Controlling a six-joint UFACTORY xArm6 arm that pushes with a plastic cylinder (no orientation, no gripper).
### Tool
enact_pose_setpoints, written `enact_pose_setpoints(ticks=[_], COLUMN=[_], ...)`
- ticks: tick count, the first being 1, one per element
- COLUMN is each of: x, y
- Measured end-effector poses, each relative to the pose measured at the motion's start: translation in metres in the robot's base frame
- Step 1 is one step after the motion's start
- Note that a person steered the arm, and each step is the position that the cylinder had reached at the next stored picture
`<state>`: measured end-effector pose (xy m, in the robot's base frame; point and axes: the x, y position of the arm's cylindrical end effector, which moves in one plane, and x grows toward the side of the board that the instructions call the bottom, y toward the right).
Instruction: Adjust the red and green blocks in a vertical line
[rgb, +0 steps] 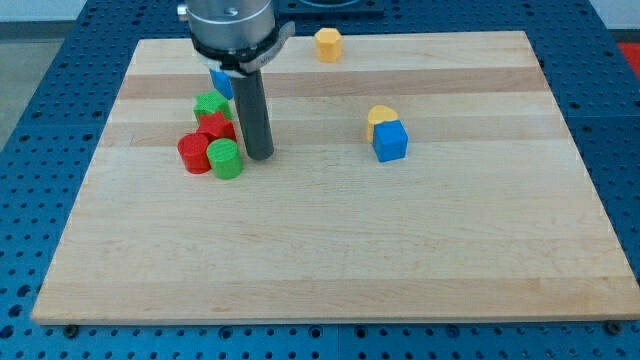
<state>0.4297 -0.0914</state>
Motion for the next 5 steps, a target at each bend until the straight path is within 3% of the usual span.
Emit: enact_pose_setpoints(ticks=[2,4,5], x=[0.038,-0.04,-0.036], y=[-0.007,-0.008,-0.028])
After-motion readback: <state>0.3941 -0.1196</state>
